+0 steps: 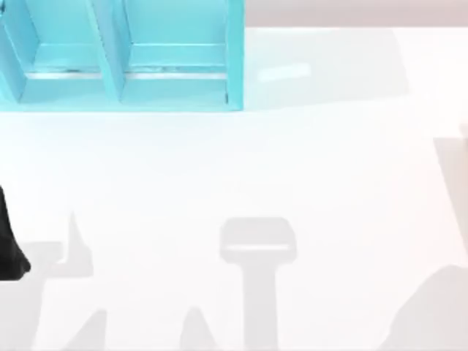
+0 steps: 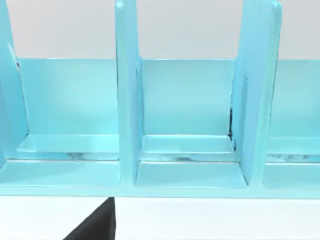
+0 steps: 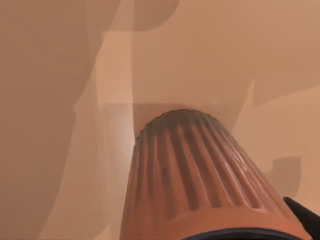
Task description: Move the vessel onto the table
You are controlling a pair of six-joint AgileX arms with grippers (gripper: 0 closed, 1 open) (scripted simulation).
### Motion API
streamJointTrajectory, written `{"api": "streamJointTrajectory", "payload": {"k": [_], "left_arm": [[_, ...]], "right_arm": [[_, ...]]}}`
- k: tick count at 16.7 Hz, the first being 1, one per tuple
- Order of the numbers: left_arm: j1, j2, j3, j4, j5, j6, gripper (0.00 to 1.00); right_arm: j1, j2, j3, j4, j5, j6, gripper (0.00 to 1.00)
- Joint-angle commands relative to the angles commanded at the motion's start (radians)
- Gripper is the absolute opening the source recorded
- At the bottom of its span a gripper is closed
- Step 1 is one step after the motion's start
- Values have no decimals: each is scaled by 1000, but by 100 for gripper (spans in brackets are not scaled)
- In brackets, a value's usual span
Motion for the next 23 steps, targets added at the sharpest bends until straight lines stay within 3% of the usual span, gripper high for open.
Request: {"api": "streamJointTrajectory", "payload": {"k": [8, 16, 19, 23], "left_arm": [[0, 0, 0, 0, 0, 0, 100], [0, 0, 0, 0, 0, 0, 100], [0, 0, 0, 0, 0, 0, 100], [0, 0, 0, 0, 0, 0, 100]], "right_arm": [[259, -183, 125, -329, -1, 256, 0], [314, -177, 166, -365, -2, 316, 0], [443, -99, 260, -403, 4, 444, 0], [733, 35, 429, -461, 16, 730, 0]]}}
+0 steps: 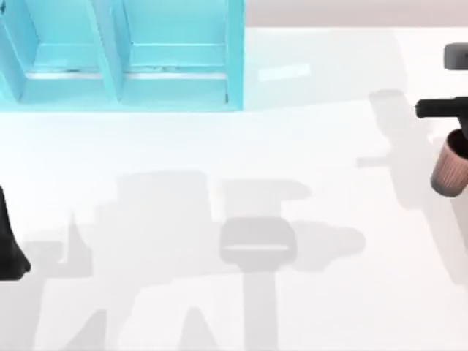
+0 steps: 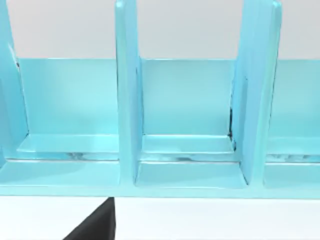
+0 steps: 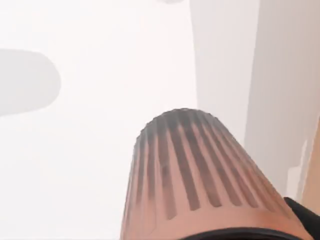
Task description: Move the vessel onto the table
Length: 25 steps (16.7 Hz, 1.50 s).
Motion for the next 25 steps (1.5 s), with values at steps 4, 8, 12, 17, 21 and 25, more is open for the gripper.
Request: {"api": "streamJointTrajectory", "payload": {"k": [4, 8, 12, 17, 21, 25], "left_arm": [[0, 0, 0, 0, 0, 0, 100], [0, 0, 0, 0, 0, 0, 100], [0, 0, 0, 0, 0, 0, 100], [0, 0, 0, 0, 0, 0, 100], [0, 0, 0, 0, 0, 0, 100], [0, 0, 0, 0, 0, 0, 100]], "right_arm": [[337, 131, 171, -51, 13, 341, 0], [563, 213, 288, -75, 23, 569, 0], [622, 233, 319, -78, 26, 628, 0], [620, 231, 298, -59, 23, 631, 0], [627, 239, 174, 78, 25, 632, 0], [632, 248, 85, 171, 25, 638, 0]]}}
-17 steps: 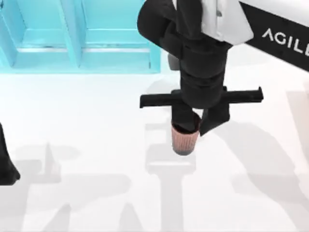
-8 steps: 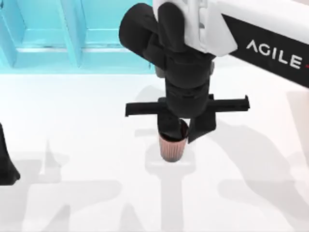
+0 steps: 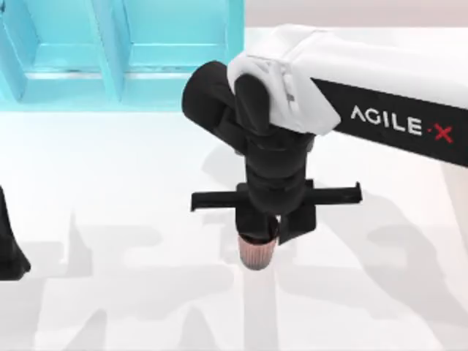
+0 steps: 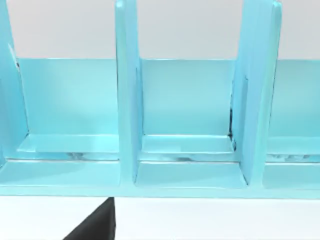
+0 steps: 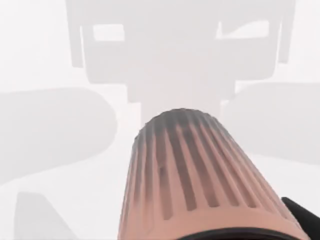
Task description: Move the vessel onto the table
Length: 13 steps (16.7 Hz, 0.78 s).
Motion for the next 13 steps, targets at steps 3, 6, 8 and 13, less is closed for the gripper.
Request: {"api": "streamJointTrajectory", "payload": {"k": [3, 6, 8, 13], "left_arm": [[0, 0, 0, 0, 0, 0, 100], [0, 0, 0, 0, 0, 0, 100], [0, 0, 0, 0, 0, 0, 100], [0, 0, 0, 0, 0, 0, 100]], "right_arm": [[0, 0, 0, 0, 0, 0, 0], [0, 0, 0, 0, 0, 0, 23], [0, 0, 0, 0, 0, 0, 38], [0, 0, 0, 0, 0, 0, 75]]}}
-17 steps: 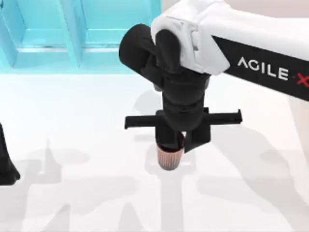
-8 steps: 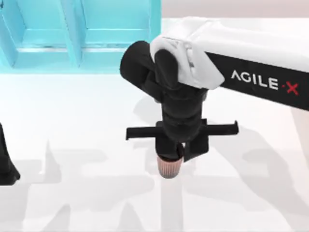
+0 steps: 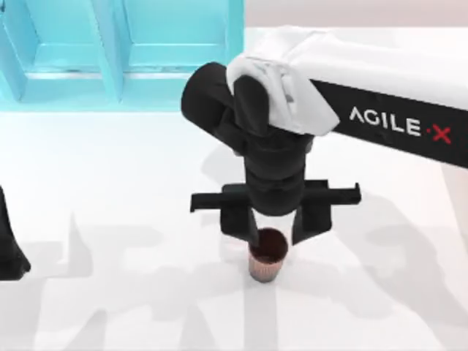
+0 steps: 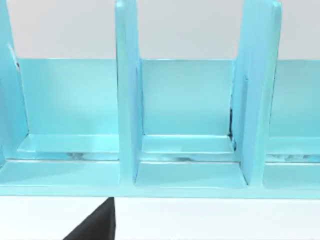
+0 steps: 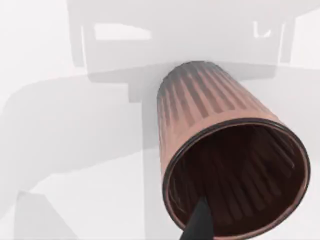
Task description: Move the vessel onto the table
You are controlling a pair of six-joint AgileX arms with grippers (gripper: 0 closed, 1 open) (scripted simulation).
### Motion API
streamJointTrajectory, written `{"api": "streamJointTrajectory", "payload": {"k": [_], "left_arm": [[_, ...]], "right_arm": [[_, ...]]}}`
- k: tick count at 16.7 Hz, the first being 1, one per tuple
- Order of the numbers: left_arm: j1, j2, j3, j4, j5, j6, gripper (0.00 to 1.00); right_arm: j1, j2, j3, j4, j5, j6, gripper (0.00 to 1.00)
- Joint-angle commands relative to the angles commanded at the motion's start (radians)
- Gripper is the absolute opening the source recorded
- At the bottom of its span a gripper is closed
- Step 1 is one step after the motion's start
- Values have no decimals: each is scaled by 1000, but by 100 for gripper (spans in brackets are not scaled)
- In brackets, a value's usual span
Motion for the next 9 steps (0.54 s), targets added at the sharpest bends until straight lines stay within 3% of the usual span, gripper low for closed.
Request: {"api": "streamJointTrajectory", "payload": {"k": [3, 9], "left_arm": [[0, 0, 0, 0, 0, 0, 100], [0, 0, 0, 0, 0, 0, 100]], "right_arm": [[0, 0, 0, 0, 0, 0, 98], [0, 0, 0, 0, 0, 0, 100]]}}
